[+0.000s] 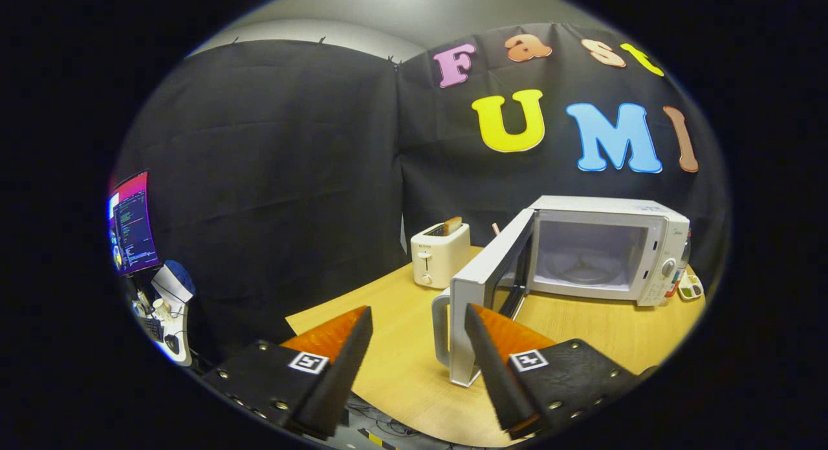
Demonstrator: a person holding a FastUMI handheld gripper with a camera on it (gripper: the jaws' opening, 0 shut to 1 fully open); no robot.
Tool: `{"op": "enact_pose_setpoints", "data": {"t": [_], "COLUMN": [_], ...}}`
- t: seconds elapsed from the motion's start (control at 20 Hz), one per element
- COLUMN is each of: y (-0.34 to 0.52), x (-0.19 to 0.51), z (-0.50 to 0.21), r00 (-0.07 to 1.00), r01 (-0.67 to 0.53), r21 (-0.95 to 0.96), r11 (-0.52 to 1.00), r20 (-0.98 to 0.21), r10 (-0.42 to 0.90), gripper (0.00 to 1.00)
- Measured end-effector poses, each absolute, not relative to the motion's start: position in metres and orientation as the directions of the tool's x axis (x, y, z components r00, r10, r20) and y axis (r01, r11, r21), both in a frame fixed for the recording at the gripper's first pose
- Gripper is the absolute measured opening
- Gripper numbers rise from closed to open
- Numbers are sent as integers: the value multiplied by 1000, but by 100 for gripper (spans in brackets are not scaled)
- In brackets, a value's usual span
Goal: Open the microwave, put the food inside, and close the microwave door.
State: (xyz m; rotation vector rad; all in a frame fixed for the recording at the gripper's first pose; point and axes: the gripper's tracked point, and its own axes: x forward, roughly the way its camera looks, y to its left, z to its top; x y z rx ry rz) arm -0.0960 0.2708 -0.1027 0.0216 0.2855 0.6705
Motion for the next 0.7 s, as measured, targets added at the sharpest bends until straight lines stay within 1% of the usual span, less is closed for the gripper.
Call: {"op": "enact_pose_setpoints", "data": {"t": [0.05,0.15,0.3,0.55,0.7], "y": [260,237,202,148,120], "x": [-96,-87,-74,-54,-46], "z": [-96,-88,-88,-109,-130], "r00": [762,789,823,859,858], "r01": [-597,-565,-515,-403,-336], "r21": [100,89,62,72,94], "r11": [796,820,855,913,937], "r20": [-242,-231,-244,-316,-380], "r10": [601,569,513,404,346], "gripper": [99,99,98,99,99]}}
